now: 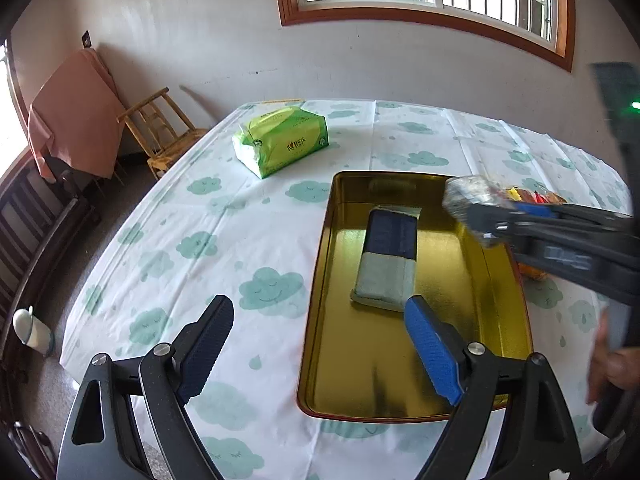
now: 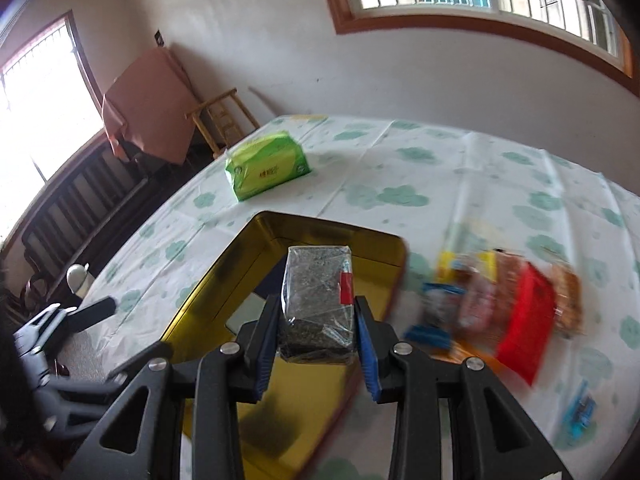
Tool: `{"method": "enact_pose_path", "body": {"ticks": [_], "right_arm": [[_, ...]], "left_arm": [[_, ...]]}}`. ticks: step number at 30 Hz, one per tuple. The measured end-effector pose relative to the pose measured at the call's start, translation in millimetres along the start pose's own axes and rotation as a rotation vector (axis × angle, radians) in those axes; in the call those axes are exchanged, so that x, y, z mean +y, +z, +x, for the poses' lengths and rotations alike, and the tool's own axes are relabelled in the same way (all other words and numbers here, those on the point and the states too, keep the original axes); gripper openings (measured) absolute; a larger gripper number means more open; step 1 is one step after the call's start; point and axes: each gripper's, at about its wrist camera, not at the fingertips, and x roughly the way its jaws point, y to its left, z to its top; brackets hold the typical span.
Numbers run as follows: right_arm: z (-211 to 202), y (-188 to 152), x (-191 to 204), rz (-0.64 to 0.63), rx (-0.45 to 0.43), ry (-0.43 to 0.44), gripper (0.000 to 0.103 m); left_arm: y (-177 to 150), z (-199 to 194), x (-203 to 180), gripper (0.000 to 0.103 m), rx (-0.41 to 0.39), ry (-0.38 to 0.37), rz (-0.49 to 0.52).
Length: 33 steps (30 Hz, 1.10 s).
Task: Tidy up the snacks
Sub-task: 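Carry the clear seaweed bag into the gold tin and open the right gripper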
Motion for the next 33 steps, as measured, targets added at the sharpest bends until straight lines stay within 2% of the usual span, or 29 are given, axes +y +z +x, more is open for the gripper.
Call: {"method": "enact_pose_path", "body": {"ticks": [7,14,23,26,33], "right_arm": [[54.1,8.0,5.4,-0.015,0.069,-0.062,0.036],[76.4,6.1,17.1,-0.084,0.099,-0.146,0.036],[80.1,9.1,26.7,-0.142,0.081,-0.210,0.037],[77.6,10.4,33.8,-0.177,0.059,-0.235,0.043],[65.8,13.6,46.6,-0.234,-0.001,-0.275,0.049]], "left_arm": [[-3.2,3.6,5.8,0.086,0.004,-0.020,-0.001],[-7.9,13.2,12.6,0.086,0.021,-0.034,-0.018],[-12.4,24.4,22.4,0.086,0.047,-0.042,-0.051],[-12.9,24.8,23.3,0.086,0.047,-0.042,-0.053],[-13.8,27.1,24.0,0.086,0.058,-0.044,-0.060]]}}
